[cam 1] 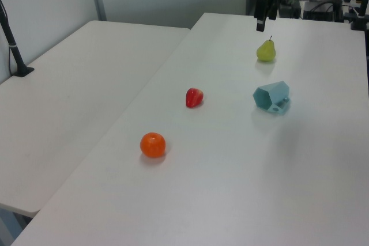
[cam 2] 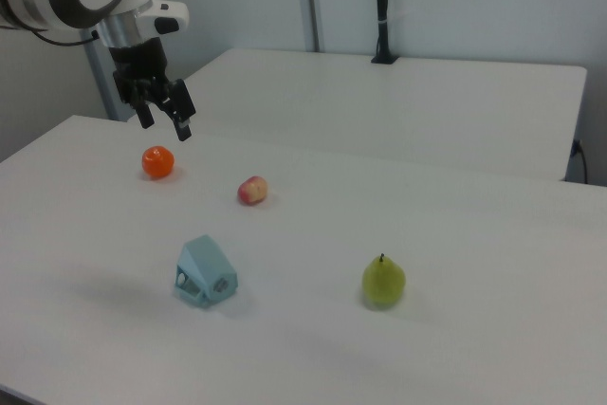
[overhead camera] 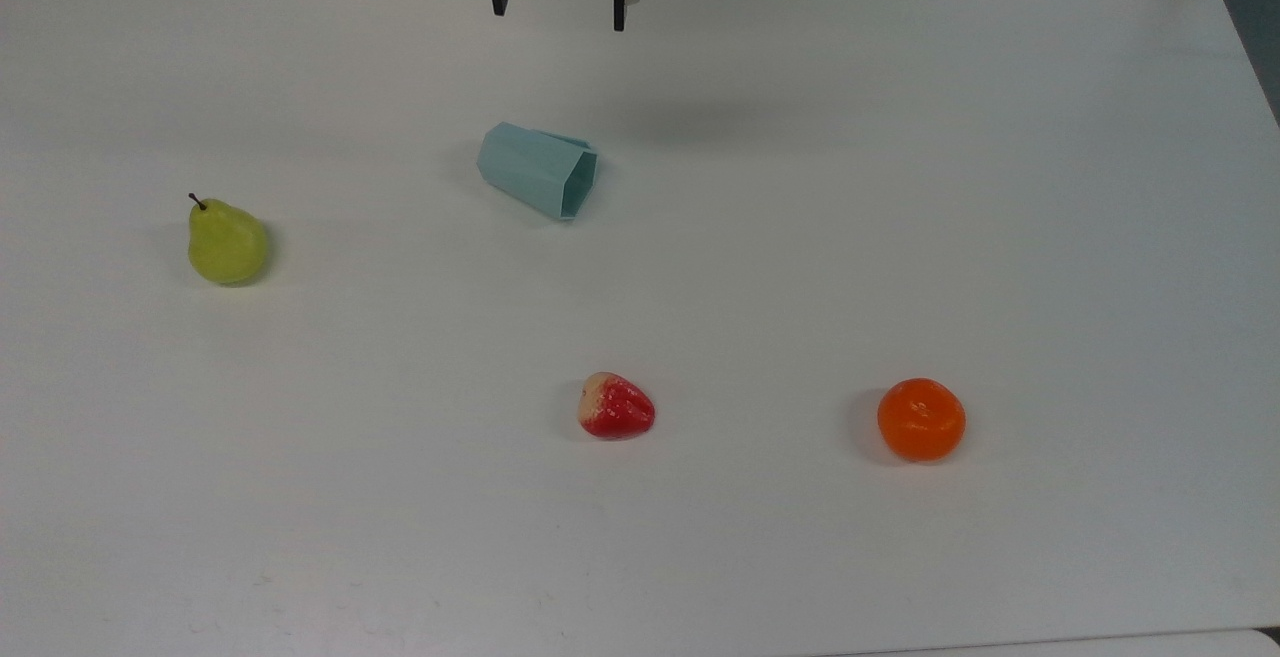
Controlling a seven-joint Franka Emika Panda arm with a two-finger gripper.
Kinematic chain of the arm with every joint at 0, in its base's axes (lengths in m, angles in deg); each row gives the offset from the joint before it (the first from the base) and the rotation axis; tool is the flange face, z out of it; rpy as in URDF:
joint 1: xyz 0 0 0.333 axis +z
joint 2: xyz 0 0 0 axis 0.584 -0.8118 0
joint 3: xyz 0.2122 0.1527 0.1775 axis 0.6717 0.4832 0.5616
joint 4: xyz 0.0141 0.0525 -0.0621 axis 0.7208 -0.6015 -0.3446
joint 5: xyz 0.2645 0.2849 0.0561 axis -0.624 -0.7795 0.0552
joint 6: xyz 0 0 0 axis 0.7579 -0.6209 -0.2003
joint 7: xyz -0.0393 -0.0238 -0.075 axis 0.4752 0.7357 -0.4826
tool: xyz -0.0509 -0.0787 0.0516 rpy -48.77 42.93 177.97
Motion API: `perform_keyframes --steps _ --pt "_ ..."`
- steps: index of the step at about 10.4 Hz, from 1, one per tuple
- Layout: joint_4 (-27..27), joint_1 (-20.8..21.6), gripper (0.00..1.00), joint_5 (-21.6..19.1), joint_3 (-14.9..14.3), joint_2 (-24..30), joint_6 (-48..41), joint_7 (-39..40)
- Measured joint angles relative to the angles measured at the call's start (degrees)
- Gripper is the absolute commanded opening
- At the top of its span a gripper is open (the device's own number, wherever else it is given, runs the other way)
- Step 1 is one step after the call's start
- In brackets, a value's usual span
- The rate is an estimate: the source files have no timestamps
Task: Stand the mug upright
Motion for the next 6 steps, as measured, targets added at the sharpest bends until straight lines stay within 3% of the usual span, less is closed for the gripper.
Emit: perform_keyframes --steps 6 --pt "-0.7 0.1 1.00 0.0 -0.1 0.2 0.0 0.0"
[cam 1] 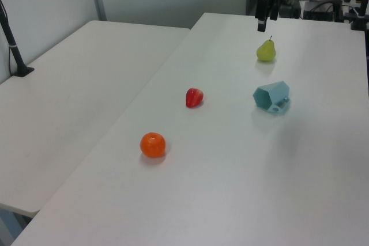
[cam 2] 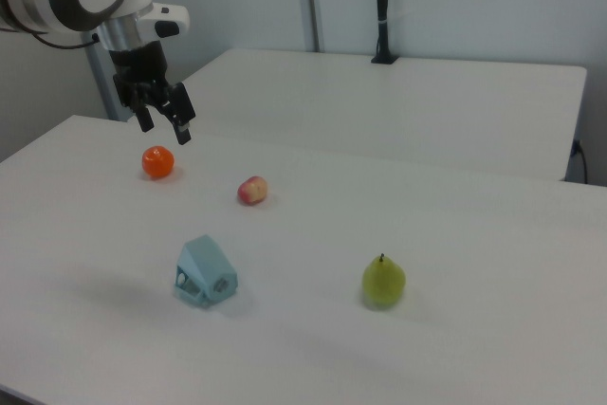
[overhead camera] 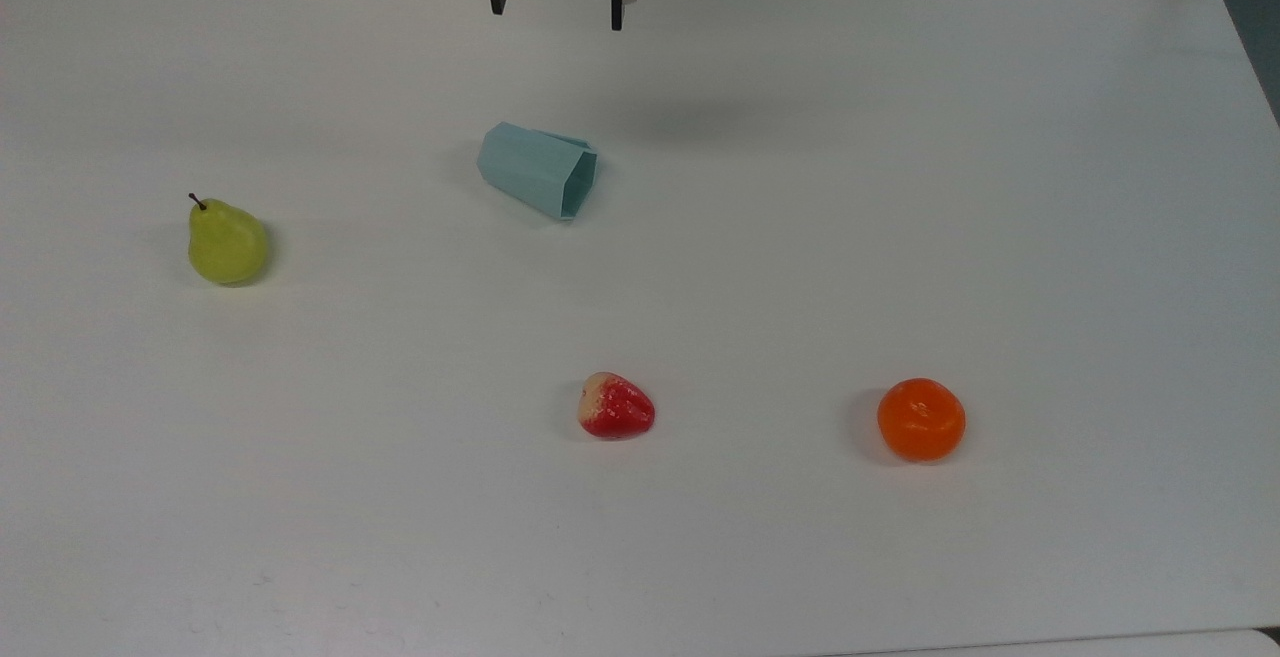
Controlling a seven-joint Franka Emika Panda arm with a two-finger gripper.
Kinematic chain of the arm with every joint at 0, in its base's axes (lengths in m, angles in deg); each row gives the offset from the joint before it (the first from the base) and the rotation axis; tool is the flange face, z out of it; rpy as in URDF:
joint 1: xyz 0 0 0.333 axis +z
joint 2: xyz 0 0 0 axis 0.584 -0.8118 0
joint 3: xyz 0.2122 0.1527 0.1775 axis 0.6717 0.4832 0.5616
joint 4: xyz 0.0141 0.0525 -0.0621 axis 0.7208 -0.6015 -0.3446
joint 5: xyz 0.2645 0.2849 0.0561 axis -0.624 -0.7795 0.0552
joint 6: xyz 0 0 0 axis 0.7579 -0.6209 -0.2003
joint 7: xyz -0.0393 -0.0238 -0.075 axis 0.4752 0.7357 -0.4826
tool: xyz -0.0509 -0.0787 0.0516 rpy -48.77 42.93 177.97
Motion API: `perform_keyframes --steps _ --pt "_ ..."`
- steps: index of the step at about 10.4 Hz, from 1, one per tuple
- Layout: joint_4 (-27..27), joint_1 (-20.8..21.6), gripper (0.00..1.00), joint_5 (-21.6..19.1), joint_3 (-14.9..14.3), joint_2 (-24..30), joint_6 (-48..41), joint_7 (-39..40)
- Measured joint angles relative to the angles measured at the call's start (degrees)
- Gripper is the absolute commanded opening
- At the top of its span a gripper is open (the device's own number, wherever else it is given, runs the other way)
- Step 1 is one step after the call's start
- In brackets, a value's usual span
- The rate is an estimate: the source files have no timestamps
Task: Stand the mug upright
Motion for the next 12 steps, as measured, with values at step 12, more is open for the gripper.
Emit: perform_keyframes --steps 12 --pt "-1.6 10.6 1.00 26.9 0.4 -16.0 -2.0 -18.5"
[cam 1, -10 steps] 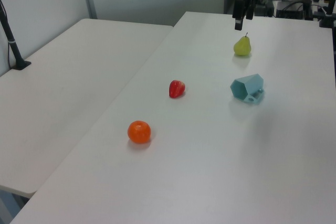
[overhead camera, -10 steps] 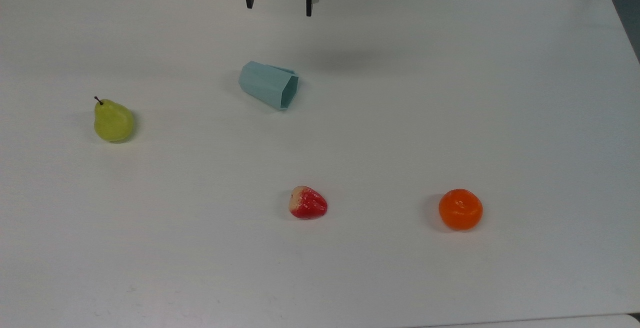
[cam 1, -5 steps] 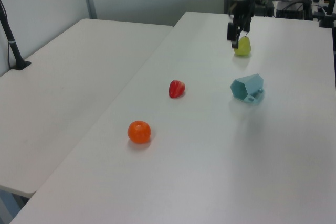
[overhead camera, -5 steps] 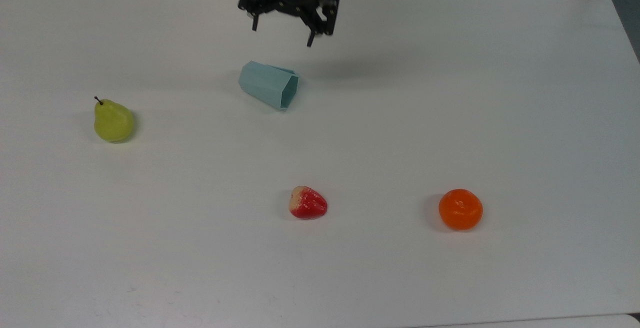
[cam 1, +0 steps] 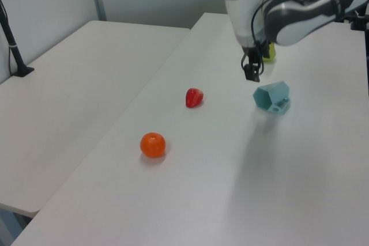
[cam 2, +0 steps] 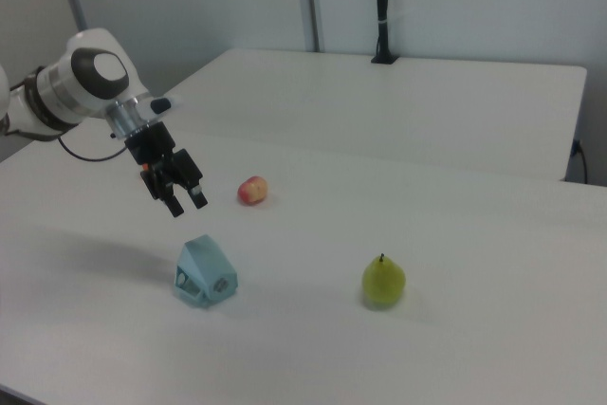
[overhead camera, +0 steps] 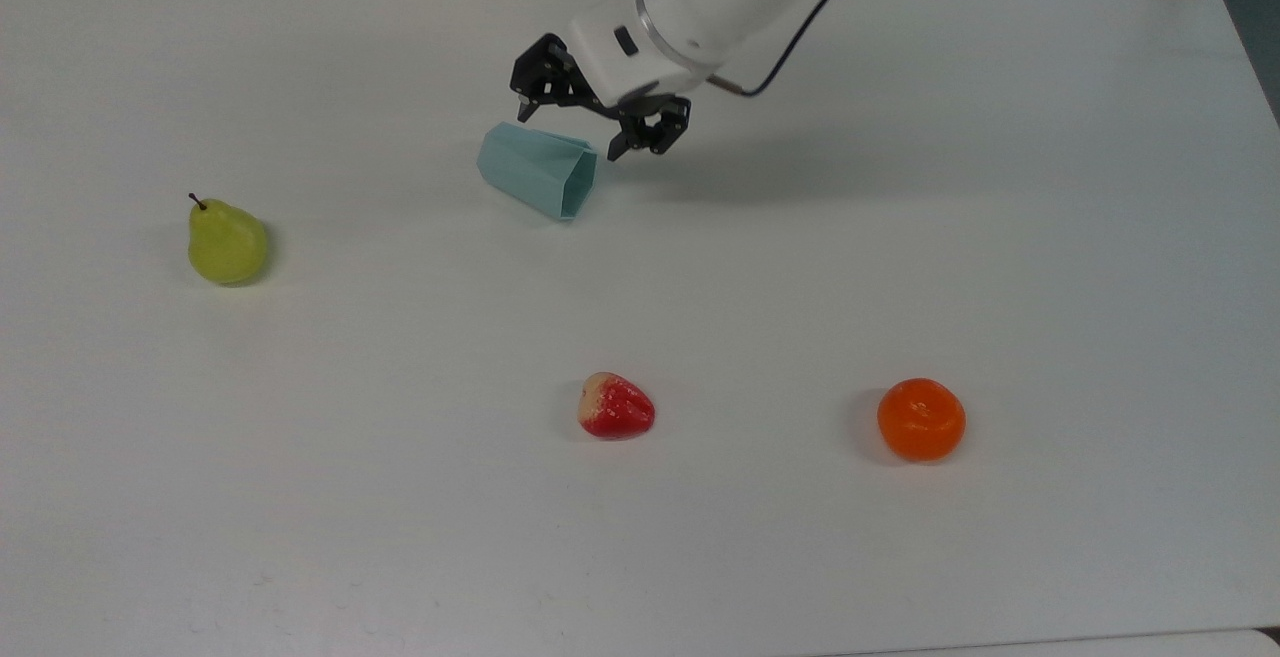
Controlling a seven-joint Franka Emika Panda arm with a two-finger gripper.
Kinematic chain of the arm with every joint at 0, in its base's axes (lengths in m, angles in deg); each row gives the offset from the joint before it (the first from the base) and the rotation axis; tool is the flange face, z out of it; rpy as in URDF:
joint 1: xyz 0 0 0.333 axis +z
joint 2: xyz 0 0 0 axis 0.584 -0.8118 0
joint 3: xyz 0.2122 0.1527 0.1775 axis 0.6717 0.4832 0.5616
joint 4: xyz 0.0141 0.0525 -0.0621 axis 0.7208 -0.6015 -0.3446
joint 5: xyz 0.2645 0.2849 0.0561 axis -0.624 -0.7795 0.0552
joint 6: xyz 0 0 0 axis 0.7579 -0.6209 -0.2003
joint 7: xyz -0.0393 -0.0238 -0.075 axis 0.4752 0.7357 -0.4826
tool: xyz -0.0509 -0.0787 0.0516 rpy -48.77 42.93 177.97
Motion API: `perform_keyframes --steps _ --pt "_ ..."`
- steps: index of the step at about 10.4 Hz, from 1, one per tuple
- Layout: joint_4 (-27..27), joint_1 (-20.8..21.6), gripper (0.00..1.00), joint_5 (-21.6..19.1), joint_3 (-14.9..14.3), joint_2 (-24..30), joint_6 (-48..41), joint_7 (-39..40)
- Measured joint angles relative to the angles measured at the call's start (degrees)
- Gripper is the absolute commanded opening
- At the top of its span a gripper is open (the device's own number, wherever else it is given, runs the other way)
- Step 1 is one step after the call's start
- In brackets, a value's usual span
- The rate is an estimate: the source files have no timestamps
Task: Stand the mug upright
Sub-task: 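Lower the gripper onto the blue mug's body and close on it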
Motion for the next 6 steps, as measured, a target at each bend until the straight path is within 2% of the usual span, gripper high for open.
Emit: perform_keyframes --steps 2,4,6 --pt "0.0 1.4 0.88 2.6 0.0 -3.4 -0.5 -5.7" --pt "0.0 1.9 0.61 4.4 0.0 -6.0 -1.5 -8.2" --pt "0.0 1.9 0.29 4.7 -0.1 -7.6 -3.8 -8.6"
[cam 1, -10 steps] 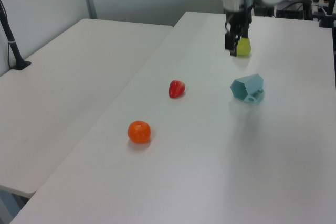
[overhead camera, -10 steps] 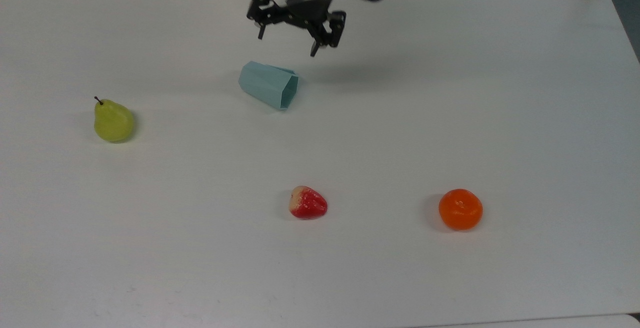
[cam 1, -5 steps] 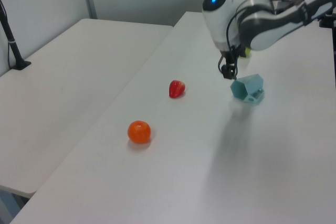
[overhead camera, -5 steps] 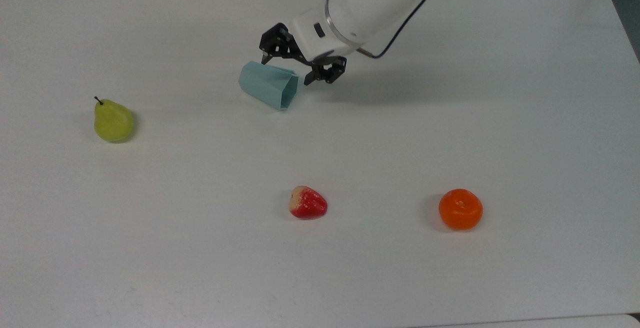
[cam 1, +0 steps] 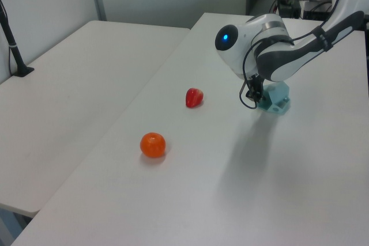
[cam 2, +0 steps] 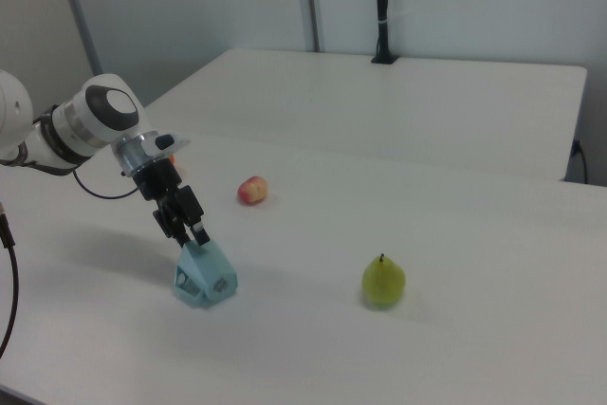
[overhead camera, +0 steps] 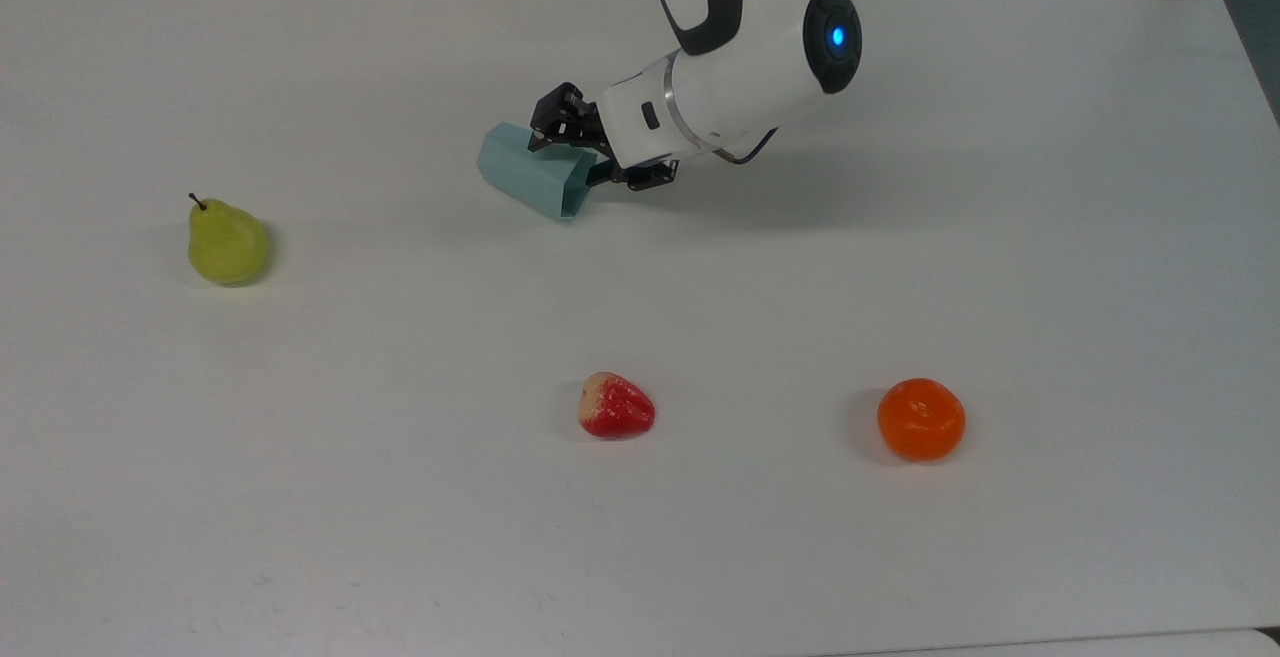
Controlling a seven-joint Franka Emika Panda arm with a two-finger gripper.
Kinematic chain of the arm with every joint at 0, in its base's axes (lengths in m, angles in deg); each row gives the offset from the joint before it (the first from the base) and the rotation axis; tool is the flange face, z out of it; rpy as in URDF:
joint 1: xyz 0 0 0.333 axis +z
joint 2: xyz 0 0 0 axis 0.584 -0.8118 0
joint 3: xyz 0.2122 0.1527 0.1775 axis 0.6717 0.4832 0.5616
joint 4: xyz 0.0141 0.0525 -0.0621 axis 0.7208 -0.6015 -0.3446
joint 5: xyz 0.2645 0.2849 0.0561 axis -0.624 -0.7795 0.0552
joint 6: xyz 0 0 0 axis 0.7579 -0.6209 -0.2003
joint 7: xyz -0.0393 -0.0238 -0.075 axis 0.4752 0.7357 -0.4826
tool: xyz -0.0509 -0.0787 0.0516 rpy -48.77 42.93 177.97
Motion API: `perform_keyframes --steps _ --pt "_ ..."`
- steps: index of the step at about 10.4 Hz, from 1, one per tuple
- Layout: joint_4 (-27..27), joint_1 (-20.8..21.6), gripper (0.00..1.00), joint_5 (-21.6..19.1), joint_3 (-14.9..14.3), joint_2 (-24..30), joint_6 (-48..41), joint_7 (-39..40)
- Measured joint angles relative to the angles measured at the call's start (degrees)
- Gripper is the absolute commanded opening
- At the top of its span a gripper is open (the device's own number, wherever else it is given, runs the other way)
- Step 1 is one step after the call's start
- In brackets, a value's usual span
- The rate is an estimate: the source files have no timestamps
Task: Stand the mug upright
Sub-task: 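Rotate the gripped mug upward so its base rests on the table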
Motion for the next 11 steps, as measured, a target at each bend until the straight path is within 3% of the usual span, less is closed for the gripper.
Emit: perform_keyframes --steps 1,3,5,11 --pt "0.0 0.0 0.20 0.0 -0.1 -0.3 -1.2 0.0" --pt "0.0 -0.1 0.13 0.5 -0.1 -0.5 -2.5 0.0" --pt "0.4 -0.2 0.11 2.3 -0.1 -0.4 -6.3 1.8" --pt "1.2 -1.0 0.05 2.5 -0.4 1.1 -8.4 12.5"
